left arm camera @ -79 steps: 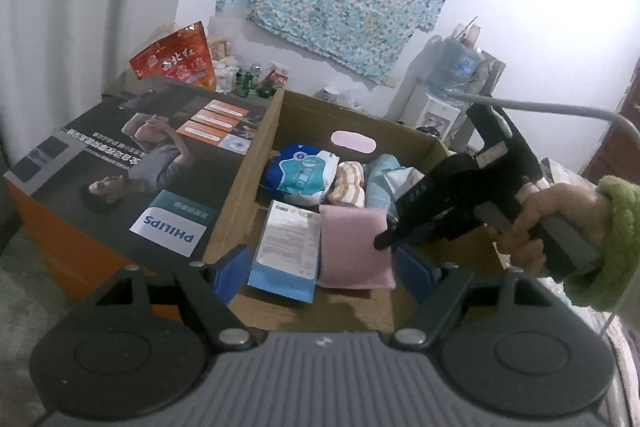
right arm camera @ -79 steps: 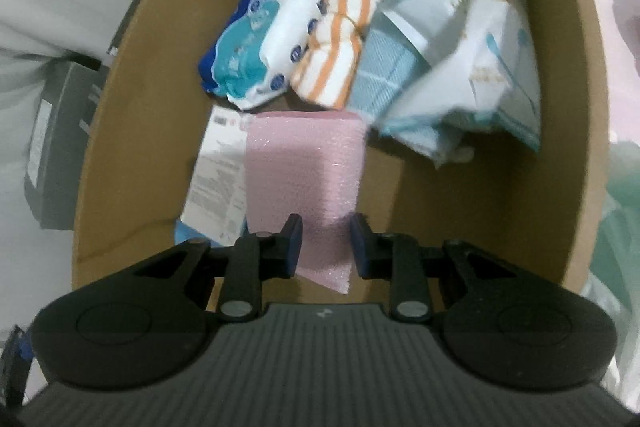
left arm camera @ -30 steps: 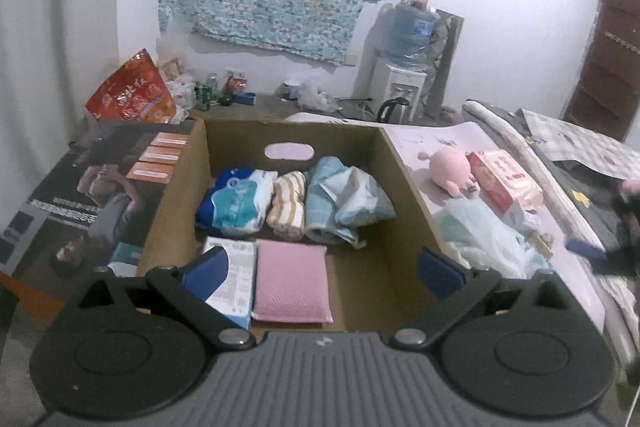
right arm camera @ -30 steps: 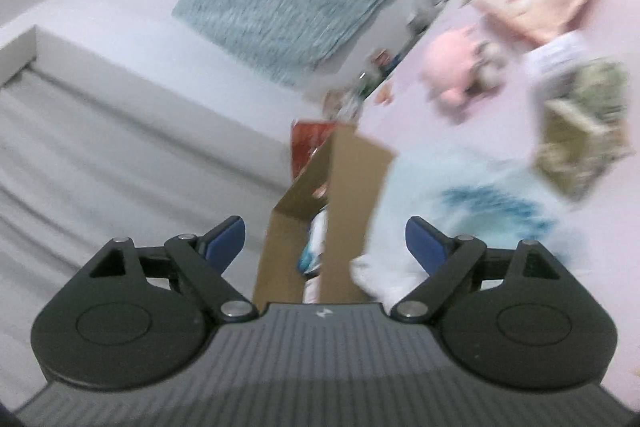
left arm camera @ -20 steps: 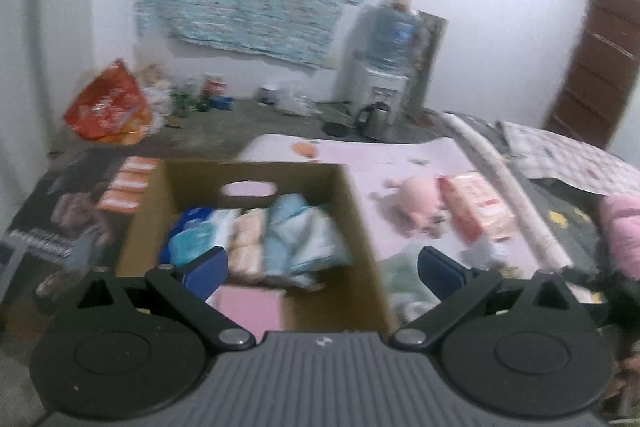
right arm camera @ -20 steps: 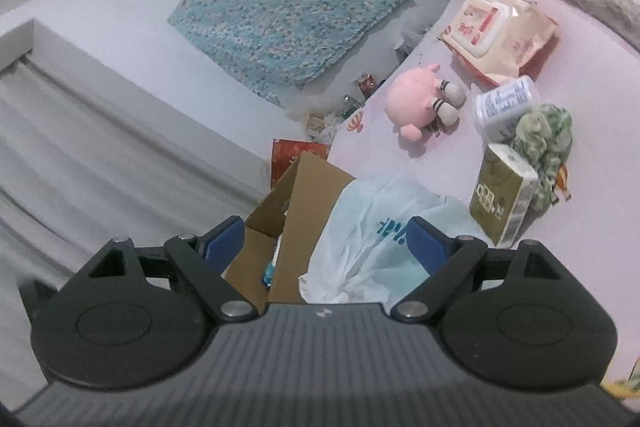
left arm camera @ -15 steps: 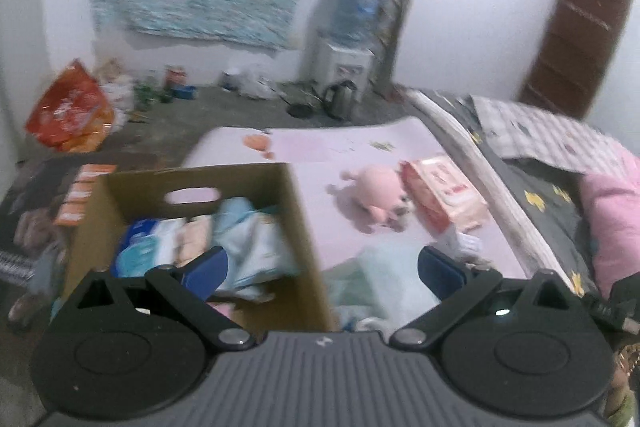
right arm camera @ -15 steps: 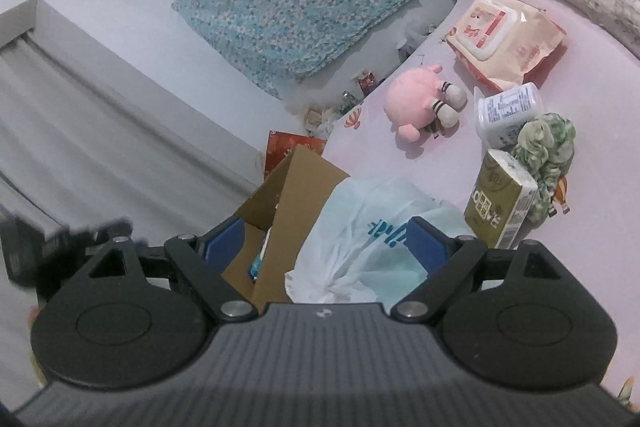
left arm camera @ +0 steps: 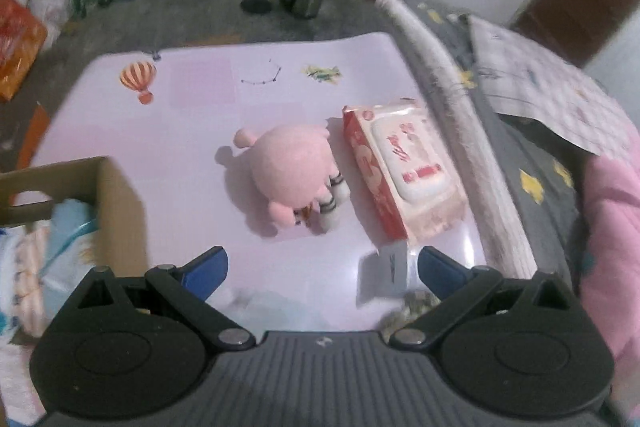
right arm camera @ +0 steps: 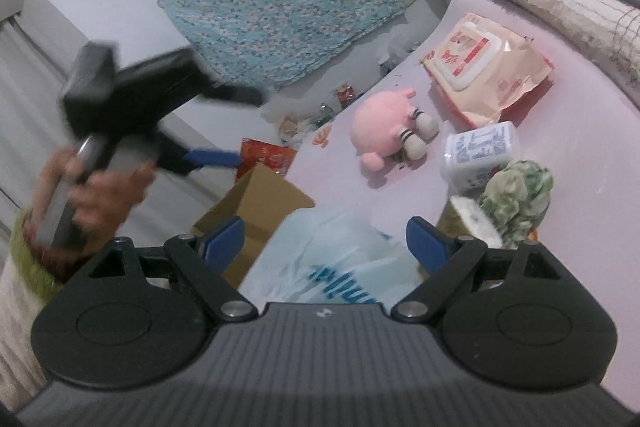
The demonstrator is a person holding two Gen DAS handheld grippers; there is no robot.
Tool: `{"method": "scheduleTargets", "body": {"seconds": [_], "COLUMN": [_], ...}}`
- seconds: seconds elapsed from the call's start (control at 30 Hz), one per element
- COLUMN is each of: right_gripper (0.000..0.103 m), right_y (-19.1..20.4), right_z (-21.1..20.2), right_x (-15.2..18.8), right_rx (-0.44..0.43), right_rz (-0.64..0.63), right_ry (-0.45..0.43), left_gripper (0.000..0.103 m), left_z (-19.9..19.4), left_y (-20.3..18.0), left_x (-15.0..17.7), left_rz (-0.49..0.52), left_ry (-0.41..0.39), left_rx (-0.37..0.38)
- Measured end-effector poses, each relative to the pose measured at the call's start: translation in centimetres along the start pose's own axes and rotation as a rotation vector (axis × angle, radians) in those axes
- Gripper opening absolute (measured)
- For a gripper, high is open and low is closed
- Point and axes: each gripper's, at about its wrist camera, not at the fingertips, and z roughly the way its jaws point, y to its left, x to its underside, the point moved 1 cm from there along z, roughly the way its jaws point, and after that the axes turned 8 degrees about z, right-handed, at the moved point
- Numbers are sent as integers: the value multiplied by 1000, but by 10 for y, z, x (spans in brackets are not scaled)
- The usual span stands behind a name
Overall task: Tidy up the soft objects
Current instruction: 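Move the left tool to the pink plush pig and grasp it, then lift the pink plush pig with the left tool toward the right tool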
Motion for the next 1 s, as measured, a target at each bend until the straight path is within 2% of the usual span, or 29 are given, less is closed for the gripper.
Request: {"method": "scheduleTargets", "body": {"seconds": [0.17, 0.3, 0.47, 0.53, 0.6, 0.67, 0.83, 1.0], "right_gripper": [88, 88, 88, 88, 88, 88, 88, 88], "right_y": [-15, -33, -56, -61, -65, -68, -67, -54], "right_z": [6, 5, 6, 8, 10, 13, 17, 13], "right_x": [-6, -10, -11, -10, -9, -8, -11, -12], "right_rx": [22, 35, 51, 55, 60, 62, 67, 55], "right_rz": [-1, 25, 84, 99, 110, 118, 119, 97], "right_ry": [-4, -28, -34, -30, -28, -25, -25, -46], "left_gripper": [102, 102, 102, 101, 98, 97, 91, 90], "left_z": [69, 109, 155, 165, 170, 170, 159, 128], "left_y": [2, 13, 27, 32, 37, 41, 36, 28], "left_x": [-37, -58, -72, -74, -73, -70, -67, -58], "left_rz": [-77, -157, -265, -291, -316, -329, -311, -338], "left_ry": [71, 98, 126, 133, 128, 107, 103, 70], "left_rx": [-56, -75, -110, -162, -188, -181, -195, -89]}}
